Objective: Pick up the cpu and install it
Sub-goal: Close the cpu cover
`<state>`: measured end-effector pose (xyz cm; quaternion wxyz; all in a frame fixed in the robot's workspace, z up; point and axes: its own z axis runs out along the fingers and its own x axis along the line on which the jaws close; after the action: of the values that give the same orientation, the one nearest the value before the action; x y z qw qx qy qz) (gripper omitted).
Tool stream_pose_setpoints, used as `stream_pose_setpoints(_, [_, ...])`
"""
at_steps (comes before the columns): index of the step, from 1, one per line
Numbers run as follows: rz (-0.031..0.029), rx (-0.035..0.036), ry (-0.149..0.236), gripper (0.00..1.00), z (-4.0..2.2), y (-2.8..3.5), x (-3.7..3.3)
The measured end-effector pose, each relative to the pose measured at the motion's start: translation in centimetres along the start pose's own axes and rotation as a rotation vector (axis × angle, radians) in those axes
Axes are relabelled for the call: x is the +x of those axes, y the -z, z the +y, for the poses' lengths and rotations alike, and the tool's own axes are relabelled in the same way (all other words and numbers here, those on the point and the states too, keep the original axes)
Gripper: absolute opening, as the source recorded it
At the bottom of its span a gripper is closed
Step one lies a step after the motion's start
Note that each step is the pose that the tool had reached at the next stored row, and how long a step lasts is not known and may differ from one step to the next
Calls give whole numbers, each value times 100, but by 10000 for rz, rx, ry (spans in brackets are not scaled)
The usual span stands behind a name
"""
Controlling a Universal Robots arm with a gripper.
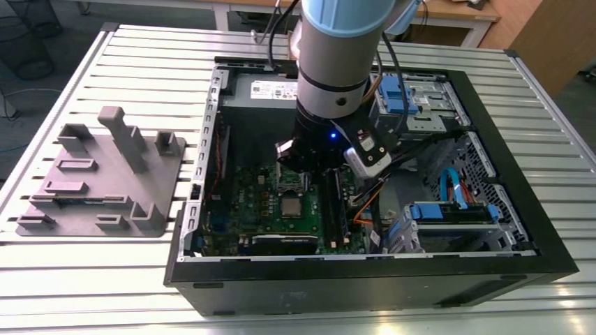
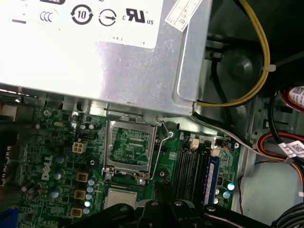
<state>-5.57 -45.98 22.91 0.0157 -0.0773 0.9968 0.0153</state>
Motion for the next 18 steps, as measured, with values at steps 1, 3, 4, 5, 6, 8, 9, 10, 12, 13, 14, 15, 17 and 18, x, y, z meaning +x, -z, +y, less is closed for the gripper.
stream_pose_setpoints(1, [1,0,0,11,0,0,0])
stream_pose_setpoints(3, [1,2,1,11,0,0,0])
stream_pose_setpoints(4, [1,1,1,11,1,0,-1])
stream_pose_setpoints(5, [0,-1,1,11,1,0,-1])
stream_pose_setpoints(6, [0,-2,2,11,4,0,-2])
stream_pose_setpoints(8, [0,-4,5,11,12,-1,-4])
stream_pose_setpoints(9, [0,-4,5,11,19,-2,-4])
stream_pose_setpoints(10, [0,-4,7,11,29,-4,-6])
stream_pose_setpoints(12, [0,-4,15,11,50,-8,-13])
stream_pose_setpoints(13, [1,-4,19,11,60,-10,-18])
stream_pose_setpoints(14, [1,-4,24,11,68,-13,-27])
stream_pose_setpoints(15, [1,-5,28,11,73,-19,-38])
stream_pose_setpoints(17, [0,-6,35,11,84,-31,-61])
stream_pose_setpoints(18, [1,-5,38,11,91,-38,-73])
